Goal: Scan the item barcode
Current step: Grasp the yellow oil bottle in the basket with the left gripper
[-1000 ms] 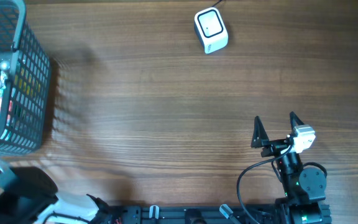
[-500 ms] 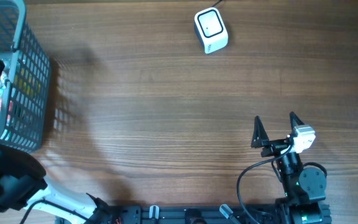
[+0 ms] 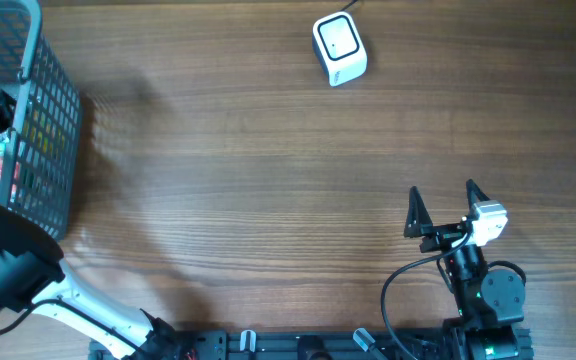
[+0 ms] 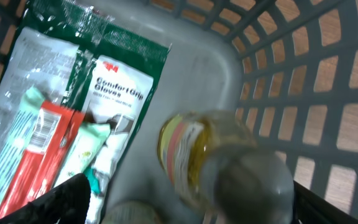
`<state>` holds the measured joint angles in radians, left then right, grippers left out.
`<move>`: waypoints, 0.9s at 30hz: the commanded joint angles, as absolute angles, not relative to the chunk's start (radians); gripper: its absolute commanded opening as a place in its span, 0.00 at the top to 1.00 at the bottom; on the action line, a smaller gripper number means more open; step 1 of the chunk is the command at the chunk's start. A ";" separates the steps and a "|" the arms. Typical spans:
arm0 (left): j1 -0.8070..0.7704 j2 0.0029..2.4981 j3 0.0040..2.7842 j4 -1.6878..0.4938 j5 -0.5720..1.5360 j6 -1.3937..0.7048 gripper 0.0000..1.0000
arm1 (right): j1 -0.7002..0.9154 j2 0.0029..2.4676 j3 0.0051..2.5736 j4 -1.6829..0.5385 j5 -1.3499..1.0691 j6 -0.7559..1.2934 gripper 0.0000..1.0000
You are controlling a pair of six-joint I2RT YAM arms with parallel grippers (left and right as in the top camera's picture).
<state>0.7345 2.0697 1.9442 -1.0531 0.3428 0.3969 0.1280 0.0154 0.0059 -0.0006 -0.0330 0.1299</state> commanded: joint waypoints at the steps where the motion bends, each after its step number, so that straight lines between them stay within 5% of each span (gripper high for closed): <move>1: 0.712 2.091 1.954 -1.027 0.370 0.419 0.17 | 0.124 0.011 0.005 0.004 -0.028 0.133 0.00; 11: 0.690 2.141 1.947 -1.014 0.366 0.419 0.26 | 0.124 0.011 0.005 0.003 -0.028 0.134 0.00; 14: 0.690 2.144 1.946 -1.013 0.366 0.419 0.41 | 0.124 0.011 0.005 0.003 -0.028 0.134 0.00; 27: 0.690 2.133 1.947 -0.988 0.371 0.415 0.67 | 0.124 0.011 0.005 0.004 -0.028 0.133 0.00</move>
